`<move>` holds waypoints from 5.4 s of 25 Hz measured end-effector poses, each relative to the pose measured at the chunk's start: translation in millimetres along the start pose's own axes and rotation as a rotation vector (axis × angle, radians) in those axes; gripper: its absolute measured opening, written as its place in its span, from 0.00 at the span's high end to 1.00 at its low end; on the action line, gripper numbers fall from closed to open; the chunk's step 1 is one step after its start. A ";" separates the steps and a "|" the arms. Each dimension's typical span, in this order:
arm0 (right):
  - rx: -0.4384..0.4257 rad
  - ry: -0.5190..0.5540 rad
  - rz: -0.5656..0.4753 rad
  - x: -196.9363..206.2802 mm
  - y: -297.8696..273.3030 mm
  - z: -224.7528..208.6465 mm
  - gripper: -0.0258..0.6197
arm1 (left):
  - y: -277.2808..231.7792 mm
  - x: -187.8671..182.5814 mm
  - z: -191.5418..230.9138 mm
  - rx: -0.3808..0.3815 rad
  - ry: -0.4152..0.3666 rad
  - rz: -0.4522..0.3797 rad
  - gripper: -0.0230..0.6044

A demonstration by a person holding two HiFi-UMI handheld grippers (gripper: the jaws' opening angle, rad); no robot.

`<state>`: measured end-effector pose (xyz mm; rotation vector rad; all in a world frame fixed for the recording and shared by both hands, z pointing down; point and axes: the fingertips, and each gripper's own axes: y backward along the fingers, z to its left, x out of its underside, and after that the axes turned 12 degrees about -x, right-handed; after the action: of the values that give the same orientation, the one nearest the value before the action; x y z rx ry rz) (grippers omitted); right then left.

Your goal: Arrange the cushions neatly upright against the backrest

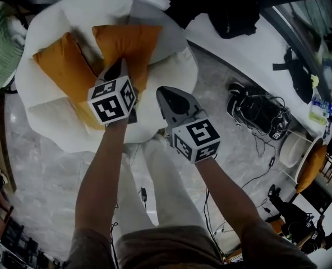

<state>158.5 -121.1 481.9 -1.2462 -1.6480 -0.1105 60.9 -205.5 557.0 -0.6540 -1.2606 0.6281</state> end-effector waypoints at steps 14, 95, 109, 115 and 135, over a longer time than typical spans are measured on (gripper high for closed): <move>-0.136 0.069 0.058 -14.9 -59.0 17.1 0.93 | -9.6 -18.9 61.0 -0.096 0.135 -0.021 0.95; -0.342 0.243 -0.027 -186.4 132.0 362.2 0.93 | 492.6 -123.7 20.6 0.341 -0.243 -0.169 0.95; -0.362 0.427 -0.100 -197.2 146.8 407.5 0.93 | 545.2 -141.3 14.5 0.405 -0.289 -0.418 0.95; -0.351 0.425 -0.094 -188.1 148.9 407.8 0.93 | 545.3 -137.2 21.6 0.398 -0.270 -0.415 0.96; -0.386 0.472 -0.112 -195.1 164.5 408.9 0.93 | 550.0 -125.8 26.8 0.415 -0.296 -0.395 0.95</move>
<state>4.9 67.4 65.8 -1.2852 -1.3118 -0.7643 -27.3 69.8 71.7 0.0383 -1.4263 0.6425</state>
